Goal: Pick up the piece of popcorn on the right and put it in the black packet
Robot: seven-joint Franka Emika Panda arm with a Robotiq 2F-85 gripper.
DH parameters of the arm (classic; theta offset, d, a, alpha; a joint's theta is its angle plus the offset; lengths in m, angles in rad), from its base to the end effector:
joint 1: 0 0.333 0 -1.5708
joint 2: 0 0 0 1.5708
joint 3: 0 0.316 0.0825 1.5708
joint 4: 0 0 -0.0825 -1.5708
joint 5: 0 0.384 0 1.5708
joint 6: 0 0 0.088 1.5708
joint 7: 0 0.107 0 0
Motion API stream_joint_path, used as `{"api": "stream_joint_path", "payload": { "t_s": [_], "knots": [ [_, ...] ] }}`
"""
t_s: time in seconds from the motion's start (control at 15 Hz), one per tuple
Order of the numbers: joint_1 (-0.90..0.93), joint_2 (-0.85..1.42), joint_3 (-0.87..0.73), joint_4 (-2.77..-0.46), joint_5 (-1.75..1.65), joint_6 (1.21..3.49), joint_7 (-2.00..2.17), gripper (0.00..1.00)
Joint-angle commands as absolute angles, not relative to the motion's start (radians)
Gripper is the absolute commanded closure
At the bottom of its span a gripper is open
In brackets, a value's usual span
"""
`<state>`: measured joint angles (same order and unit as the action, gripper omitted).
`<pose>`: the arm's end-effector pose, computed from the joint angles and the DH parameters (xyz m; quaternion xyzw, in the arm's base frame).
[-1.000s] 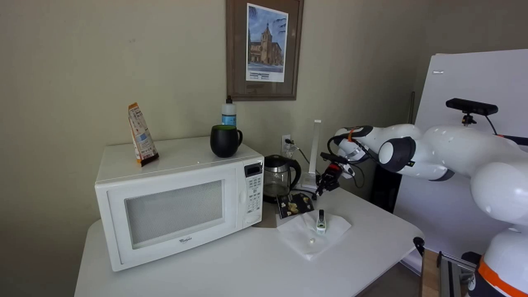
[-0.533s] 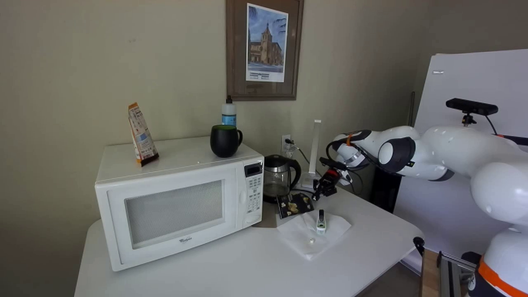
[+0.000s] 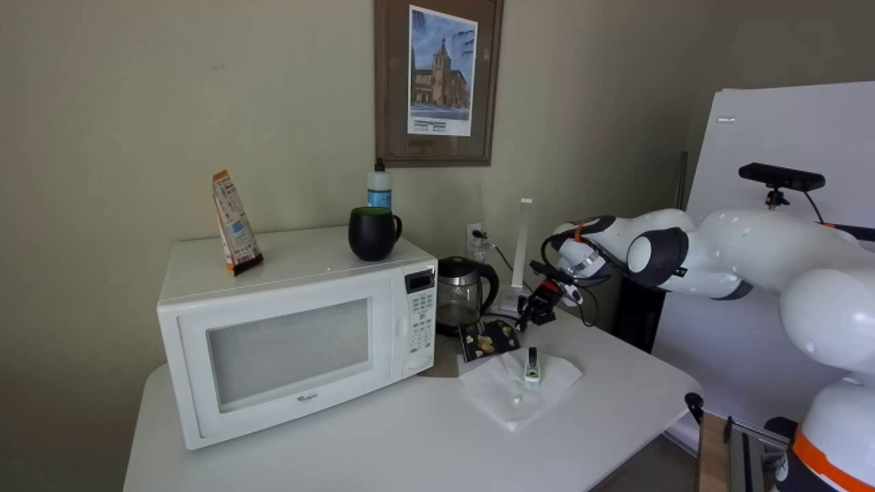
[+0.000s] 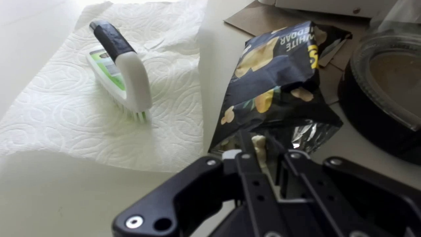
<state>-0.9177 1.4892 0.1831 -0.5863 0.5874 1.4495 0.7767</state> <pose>0.5350 -0.4901 0.0595 -0.5676 0.6746 0.2743 0.3841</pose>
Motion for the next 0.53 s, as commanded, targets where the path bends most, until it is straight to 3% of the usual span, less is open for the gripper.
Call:
{"api": "stream_joint_path", "payload": {
  "t_s": [0.0,0.47],
  "knots": [
    [-0.897,1.489,0.166,-0.61,0.62,1.504,0.755,0.96],
    [-0.875,1.489,0.154,-0.632,0.625,1.565,0.748,0.96]
  ]
}}
